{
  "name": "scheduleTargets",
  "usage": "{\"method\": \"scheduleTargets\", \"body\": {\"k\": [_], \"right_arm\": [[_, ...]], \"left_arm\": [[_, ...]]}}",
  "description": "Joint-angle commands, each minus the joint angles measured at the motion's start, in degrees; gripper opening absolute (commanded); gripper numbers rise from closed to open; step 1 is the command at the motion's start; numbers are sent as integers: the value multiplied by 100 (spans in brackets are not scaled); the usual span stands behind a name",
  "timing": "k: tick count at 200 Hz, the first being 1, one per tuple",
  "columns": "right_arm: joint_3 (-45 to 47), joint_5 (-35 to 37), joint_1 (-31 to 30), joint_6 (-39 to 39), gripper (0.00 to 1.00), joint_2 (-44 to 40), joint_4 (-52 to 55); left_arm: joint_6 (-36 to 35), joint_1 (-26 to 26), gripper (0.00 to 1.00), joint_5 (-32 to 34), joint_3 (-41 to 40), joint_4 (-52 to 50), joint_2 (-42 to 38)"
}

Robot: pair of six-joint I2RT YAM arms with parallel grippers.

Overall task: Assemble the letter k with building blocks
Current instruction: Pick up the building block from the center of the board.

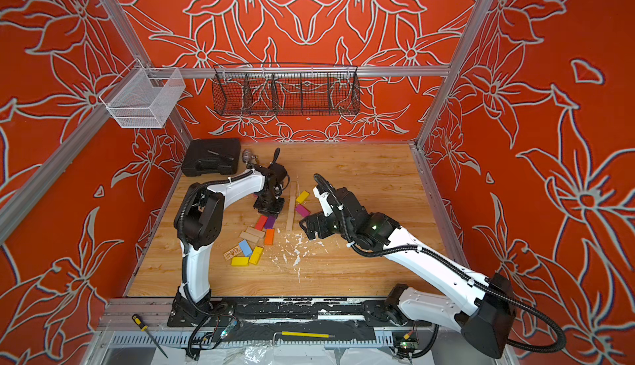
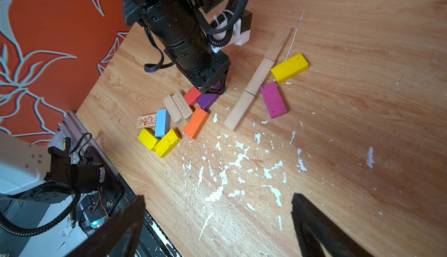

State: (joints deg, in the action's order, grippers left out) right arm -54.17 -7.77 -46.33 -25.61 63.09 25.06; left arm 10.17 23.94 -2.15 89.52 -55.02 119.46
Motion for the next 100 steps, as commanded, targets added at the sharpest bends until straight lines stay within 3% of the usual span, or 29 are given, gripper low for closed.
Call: {"method": "scheduleTargets", "body": {"k": [1,100], "right_arm": [[-129,68,-33,3,96,-4,64],[-23,155,-33,-84,96,-263,17]], "left_arm": [[169,-13,31,57,-46,-243,119],[541,-191,25,83,382,-387,-201]]}}
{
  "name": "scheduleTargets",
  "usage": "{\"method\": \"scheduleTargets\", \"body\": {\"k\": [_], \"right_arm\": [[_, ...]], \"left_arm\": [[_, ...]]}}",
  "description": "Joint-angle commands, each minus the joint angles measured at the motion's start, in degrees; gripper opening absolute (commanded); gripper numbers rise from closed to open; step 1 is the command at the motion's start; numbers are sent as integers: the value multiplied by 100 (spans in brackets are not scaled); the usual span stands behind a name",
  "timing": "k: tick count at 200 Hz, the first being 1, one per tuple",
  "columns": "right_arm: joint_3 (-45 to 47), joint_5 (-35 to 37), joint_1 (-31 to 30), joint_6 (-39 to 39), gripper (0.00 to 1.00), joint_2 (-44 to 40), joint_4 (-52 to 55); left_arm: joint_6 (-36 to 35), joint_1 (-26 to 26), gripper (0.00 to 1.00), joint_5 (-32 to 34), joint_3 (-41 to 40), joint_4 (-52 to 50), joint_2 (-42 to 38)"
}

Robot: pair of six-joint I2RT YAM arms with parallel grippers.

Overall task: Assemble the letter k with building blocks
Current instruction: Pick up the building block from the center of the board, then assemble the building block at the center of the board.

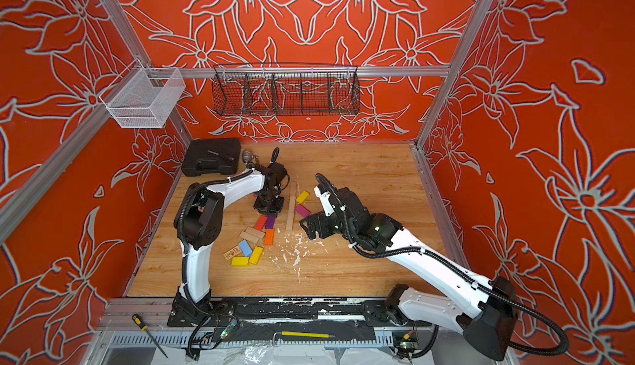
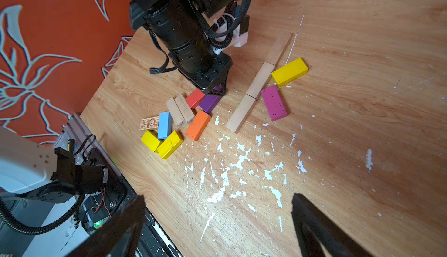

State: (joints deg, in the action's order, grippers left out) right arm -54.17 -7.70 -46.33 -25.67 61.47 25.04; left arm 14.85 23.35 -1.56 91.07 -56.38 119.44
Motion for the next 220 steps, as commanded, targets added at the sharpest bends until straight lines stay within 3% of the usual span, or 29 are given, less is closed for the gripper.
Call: {"method": "scheduleTargets", "body": {"k": [1,133,220], "right_arm": [[-23,152,-29,-78,96,-96,19],[-23,146,-30,-96,96,-67,-21],[-50,153,-34,-89,96,-40,18]], "left_arm": [[72,-130,25,24,236,-260,-200],[-317,-1125,25,306,845,-488,48],[-261,-1265,25,154,858,-282,470]]}}
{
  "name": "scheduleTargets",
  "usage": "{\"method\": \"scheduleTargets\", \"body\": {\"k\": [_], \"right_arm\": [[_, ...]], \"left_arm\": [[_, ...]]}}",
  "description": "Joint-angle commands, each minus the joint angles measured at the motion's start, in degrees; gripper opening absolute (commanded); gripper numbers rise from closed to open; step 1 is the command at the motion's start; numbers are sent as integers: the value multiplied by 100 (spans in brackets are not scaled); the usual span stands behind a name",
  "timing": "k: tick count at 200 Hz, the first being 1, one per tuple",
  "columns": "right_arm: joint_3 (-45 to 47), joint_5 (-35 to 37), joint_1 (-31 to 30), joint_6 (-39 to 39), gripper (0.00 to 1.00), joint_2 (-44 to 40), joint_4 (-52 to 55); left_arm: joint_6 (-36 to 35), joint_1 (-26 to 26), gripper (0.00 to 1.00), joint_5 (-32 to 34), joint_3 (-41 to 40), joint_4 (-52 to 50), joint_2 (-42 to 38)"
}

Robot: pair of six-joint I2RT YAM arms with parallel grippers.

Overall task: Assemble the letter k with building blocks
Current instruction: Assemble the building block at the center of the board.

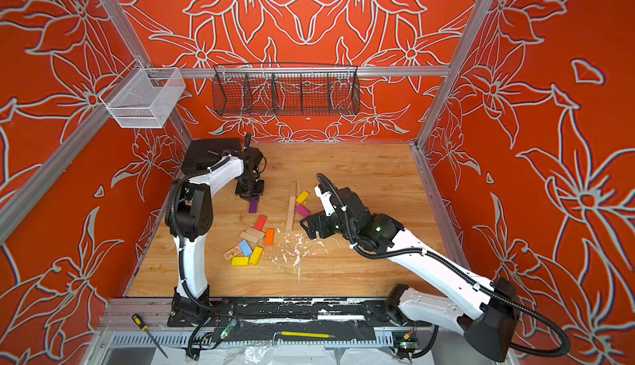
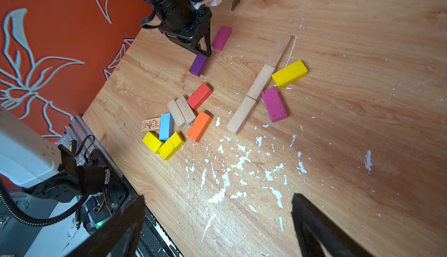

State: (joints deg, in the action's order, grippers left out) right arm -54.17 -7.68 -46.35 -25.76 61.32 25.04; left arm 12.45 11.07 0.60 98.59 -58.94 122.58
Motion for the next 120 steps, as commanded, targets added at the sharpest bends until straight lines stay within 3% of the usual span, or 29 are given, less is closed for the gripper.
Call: {"method": "scheduleTargets", "body": {"k": [1,120], "right_arm": [[-50,147,-28,-84,96,-29,19],[-85,162,-26,-109,96,-33,53]], "left_arm": [[-18,-36,25,-66,103,-24,158],[79,-44,42,-125,77,-26,75]]}}
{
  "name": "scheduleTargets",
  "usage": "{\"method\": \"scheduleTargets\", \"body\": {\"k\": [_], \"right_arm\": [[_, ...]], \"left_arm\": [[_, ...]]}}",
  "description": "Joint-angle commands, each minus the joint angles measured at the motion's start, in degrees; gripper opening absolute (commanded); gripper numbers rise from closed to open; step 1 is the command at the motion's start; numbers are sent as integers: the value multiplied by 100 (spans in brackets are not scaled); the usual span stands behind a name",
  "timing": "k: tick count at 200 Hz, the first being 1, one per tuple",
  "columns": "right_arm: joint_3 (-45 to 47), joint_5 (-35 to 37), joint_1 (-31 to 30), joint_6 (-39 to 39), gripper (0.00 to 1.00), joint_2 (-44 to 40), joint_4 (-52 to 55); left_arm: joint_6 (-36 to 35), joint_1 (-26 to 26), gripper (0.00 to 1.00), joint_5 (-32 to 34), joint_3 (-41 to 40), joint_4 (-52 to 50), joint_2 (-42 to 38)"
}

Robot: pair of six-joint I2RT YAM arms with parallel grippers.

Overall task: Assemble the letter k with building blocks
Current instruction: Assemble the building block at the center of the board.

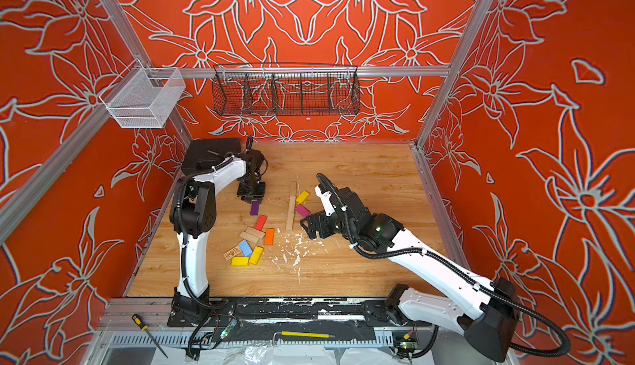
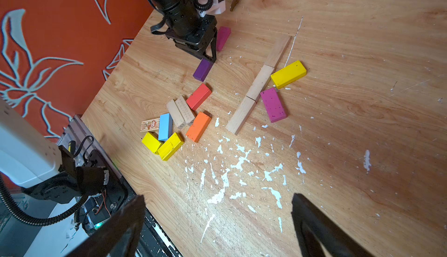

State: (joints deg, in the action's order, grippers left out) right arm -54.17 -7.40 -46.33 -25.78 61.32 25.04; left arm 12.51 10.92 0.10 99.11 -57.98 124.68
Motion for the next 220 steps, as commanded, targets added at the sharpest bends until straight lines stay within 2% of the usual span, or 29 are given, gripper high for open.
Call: {"method": "scheduleTargets", "body": {"k": [1,29,62,95,133,163,220], "right_arm": [[-85,133,-31,-109,96,-33,54],[-112,167,-33,-210,96,-15,80],[-166,46,-53,-362,95,150,8],[-208,-61,-281,-592,95,495,-355],[-388,-278,-451,-604,95,966,-547],[-419,-307,-462,-611,95,1061,-588],[-436,-254,-458,-628,95,1091,-596]], "left_arm": [[78,-28,42,-77,18,-124,-149],[419,-28,43,-107,-415,63,-738],[805,-2,43,-179,-1354,581,-1695],[828,17,43,-155,-2022,1119,-2178],[786,48,46,-283,-2229,1459,-2070],[757,189,50,43,-2223,1533,-1770],[674,227,49,139,-2125,1588,-1398]]}}
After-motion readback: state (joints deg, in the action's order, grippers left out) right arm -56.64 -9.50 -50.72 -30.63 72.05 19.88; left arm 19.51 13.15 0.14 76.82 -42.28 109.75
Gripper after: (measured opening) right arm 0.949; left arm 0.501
